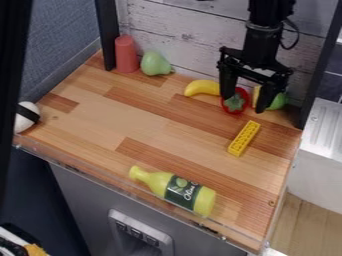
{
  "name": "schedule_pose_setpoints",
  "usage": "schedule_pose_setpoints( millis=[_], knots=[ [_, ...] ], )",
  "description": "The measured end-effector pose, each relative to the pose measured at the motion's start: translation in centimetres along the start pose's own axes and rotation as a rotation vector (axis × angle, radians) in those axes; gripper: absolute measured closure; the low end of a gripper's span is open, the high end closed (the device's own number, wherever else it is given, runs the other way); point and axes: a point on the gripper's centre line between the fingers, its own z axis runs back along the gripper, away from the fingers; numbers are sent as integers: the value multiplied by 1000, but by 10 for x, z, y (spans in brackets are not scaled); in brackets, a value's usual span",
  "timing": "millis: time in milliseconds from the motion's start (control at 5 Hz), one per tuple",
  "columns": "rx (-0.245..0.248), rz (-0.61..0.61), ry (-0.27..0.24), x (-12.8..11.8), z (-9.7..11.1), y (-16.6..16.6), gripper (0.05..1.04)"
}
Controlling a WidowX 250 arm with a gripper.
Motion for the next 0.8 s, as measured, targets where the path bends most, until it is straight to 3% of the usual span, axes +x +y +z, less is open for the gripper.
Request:
schedule_pose_setpoints(
  millis=[400, 800],
  knots=[
    [-5, 89, -13, 8, -11, -18, 91],
    [11, -9, -1, -4, -38, -24, 85]
  ],
)
